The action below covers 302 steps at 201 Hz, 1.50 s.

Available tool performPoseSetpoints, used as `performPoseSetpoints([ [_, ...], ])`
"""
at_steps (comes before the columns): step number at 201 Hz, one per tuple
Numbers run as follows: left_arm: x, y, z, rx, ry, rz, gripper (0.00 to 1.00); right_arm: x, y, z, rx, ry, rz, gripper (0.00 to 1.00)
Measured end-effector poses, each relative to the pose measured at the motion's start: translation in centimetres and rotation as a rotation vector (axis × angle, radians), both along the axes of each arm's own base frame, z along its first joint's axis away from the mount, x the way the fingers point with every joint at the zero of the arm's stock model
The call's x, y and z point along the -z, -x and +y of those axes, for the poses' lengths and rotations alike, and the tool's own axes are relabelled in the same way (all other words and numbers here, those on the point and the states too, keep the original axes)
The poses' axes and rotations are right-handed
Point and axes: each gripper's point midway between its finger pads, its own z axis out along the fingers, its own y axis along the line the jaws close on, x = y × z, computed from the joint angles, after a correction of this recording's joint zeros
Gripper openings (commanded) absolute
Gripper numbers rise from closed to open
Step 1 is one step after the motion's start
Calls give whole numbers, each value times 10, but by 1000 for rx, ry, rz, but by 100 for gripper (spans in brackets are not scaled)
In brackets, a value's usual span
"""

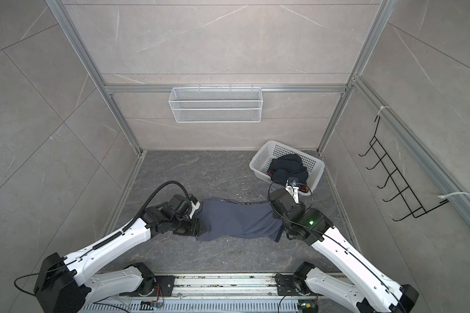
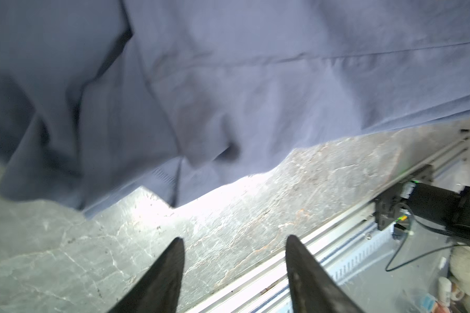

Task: Fold and stack the tank tops
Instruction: 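Lift the tank top with both grippers, pulling its ends apart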

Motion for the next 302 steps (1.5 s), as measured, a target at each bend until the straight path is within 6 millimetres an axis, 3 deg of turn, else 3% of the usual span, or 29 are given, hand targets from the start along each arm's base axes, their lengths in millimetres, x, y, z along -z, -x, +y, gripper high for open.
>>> performPoseSetpoints([
  [19,-3,-17,21,-142,6,-12,63,17,4,-1,-2,5,38,0],
  [50,-1,-45,44,-319,30,1,48,21,5,1,-10,-5,47,0],
  [83,21,-60,26,-322,35,83,40,23,2,7,-21,-30,42,0],
  [154,32,-97,-10,-296,87,92,37,34,3,12,-39,-49,59,0],
  [191,41,-98,-20,-278,75,119,37,35,2,13,-41,-53,60,0],
  [217,41,-96,-21,-277,70,124,43,38,3,14,-43,-53,65,0],
  [302,61,-94,-20,-297,34,171,41,40,2,17,-53,-64,75,0],
])
